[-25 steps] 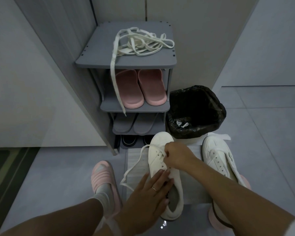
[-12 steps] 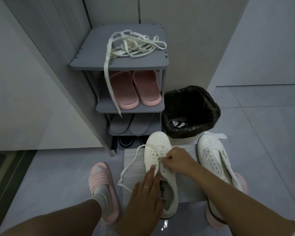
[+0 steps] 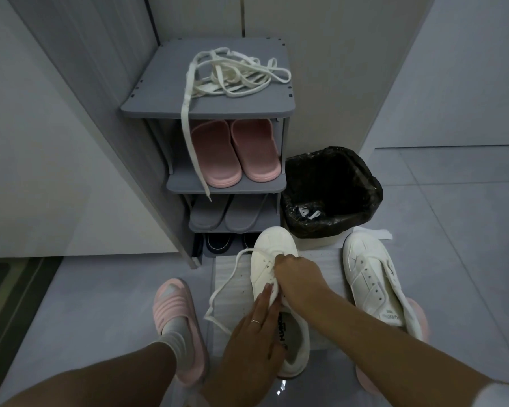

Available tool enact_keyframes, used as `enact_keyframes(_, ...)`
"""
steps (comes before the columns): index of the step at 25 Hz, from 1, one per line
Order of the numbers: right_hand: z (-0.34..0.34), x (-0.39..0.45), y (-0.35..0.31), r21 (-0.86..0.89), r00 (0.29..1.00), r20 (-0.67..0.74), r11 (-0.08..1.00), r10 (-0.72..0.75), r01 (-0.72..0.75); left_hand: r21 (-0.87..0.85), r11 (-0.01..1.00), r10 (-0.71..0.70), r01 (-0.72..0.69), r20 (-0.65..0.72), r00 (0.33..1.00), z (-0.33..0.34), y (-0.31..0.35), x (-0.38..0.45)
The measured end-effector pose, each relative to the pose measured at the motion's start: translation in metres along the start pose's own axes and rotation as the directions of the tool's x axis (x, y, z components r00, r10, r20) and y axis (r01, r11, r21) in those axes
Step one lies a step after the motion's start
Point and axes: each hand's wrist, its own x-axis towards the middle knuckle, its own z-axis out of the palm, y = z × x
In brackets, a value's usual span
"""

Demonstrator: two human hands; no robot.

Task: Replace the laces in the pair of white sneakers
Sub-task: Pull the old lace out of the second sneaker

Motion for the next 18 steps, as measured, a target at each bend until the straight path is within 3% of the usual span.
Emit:
enact_keyframes(3,-0.012,0.01,0.02,-0.126,0.988,-0.058,0.983,-0.14,0.131,0.04,0.998,0.055,-0.052,-0.083,0.995,0.011,-0.009,0.0)
enact_keyframes(5,-0.011,0.011,0.029,-0.081,0.986,-0.082,0.987,-0.146,0.139,0.071,0.994,0.096,-0.086,-0.147,0.984,0.021,-0.015,0.001)
enact_keyframes(7,0.002,0.005,0.029,0.218,0.986,-0.151,0.975,0.07,-0.035,0.113,0.989,0.11,-0.09,-0.183,0.977,0.025,-0.018,0.003)
enact_keyframes(9,0.02,-0.002,0.025,0.585,0.939,-0.116,0.786,0.324,-0.2,0.121,0.988,0.118,-0.093,-0.213,0.97,0.025,-0.015,0.004)
enact_keyframes(11,0.034,-0.007,0.017,0.679,0.892,-0.1,0.686,0.44,-0.262,0.162,0.985,0.094,-0.064,-0.184,0.978,0.024,-0.012,0.002)
enact_keyframes(14,0.04,-0.007,0.007,0.533,0.875,-0.228,0.807,0.427,-0.254,0.303,0.953,0.058,-0.003,-0.174,0.983,0.022,-0.009,0.0)
enact_keyframes(16,0.027,-0.002,0.015,0.392,0.879,-0.363,0.907,0.309,-0.157,0.363,0.932,0.058,0.014,-0.186,0.981,0.023,-0.008,-0.001)
enact_keyframes(18,0.017,0.008,0.034,0.2,0.812,-0.564,0.979,0.147,-0.038,0.393,0.919,0.058,0.028,-0.204,0.977,0.022,-0.007,-0.001)
